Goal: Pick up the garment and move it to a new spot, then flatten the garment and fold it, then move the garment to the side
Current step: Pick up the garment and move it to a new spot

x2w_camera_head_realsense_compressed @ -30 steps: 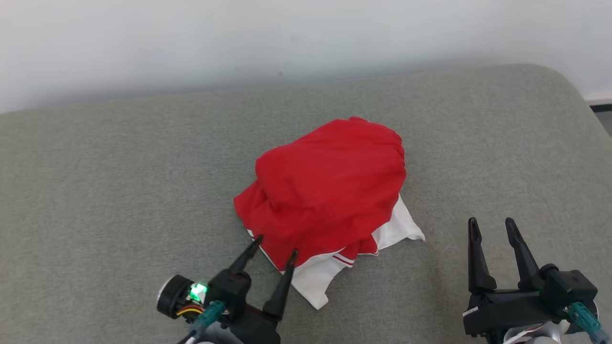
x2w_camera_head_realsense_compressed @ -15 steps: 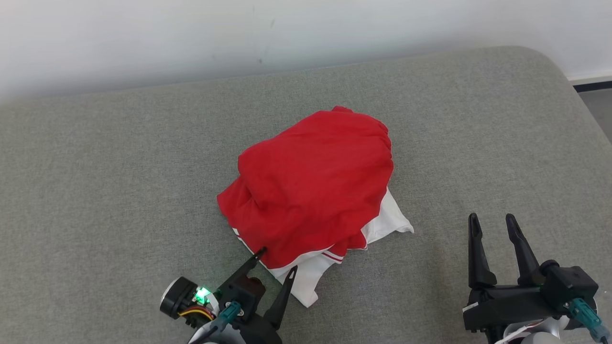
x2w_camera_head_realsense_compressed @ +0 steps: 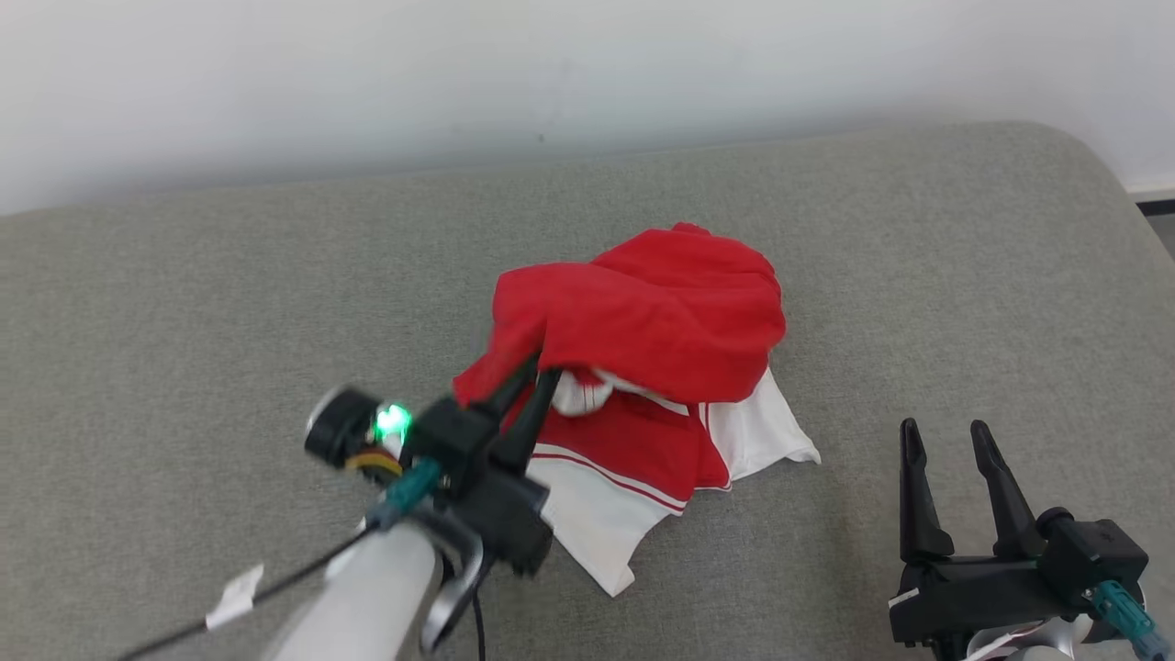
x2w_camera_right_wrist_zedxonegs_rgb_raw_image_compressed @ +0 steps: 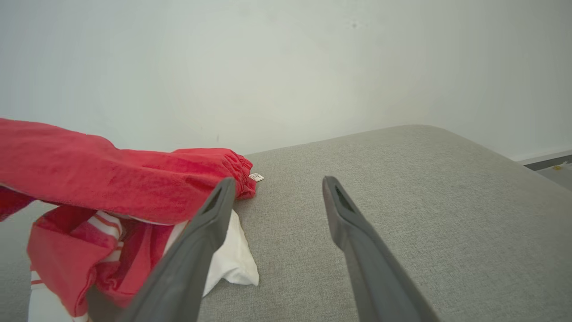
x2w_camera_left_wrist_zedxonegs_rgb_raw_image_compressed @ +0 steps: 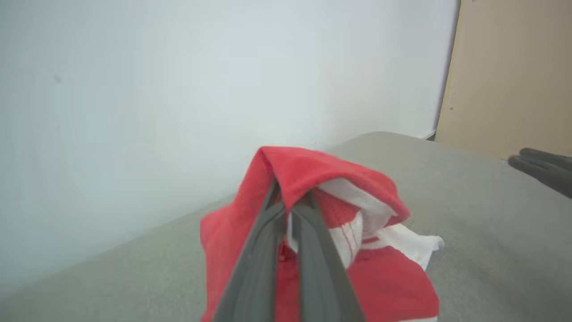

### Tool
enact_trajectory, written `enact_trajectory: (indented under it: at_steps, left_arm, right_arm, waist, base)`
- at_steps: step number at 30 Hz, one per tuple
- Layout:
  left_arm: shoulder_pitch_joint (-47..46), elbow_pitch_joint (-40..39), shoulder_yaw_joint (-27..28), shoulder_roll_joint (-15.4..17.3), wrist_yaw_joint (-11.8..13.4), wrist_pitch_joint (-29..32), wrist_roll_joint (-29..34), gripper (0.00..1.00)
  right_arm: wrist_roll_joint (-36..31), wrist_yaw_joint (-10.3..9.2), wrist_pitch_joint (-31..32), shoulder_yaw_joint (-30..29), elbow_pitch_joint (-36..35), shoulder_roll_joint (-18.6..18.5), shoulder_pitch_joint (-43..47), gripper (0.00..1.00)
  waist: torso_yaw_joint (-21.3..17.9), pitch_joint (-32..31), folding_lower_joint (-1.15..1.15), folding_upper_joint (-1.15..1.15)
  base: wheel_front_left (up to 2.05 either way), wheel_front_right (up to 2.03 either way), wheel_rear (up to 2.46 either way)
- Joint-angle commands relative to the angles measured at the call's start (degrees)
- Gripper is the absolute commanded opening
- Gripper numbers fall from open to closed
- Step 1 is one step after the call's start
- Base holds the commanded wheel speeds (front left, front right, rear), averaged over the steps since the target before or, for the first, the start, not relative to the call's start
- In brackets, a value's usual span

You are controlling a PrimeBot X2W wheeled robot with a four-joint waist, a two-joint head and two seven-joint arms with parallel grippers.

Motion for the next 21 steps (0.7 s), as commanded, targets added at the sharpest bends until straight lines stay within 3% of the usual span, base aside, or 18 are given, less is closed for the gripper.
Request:
enact_trajectory:
  at_steps: [1,10,21]
  left_arm:
    - [-3.11,-1.11,-0.67,0.69,-0.36,1.25,-0.40,0.00]
    - [-23.18,-3.52,-5.02,4.11,-0.68,6.69,-5.73,0.00]
    - [-46.17,1.92,-6.82,6.39,-0.69,5.49,-10.34,0.00]
  right_arm:
    - [0.15,-0.12,-0.04,0.08,0.21,-0.09,0.56,1.00]
    - [1.13,-0.12,-0.03,1.50,1.18,-0.09,-1.39,1.00]
    - [1.59,-0.12,-0.05,1.41,1.69,-0.08,-0.59,1.00]
  waist:
    - [0.78,-0.87,0.00,0.00]
    - [-2.31,-1.18,0.00,0.00]
    - [-6.61,-0.73,0.00,0.00]
  base:
    - [0.00,0.00,0.00]
    - [0.00,0.00,0.00]
    - [0.00,0.00,0.00]
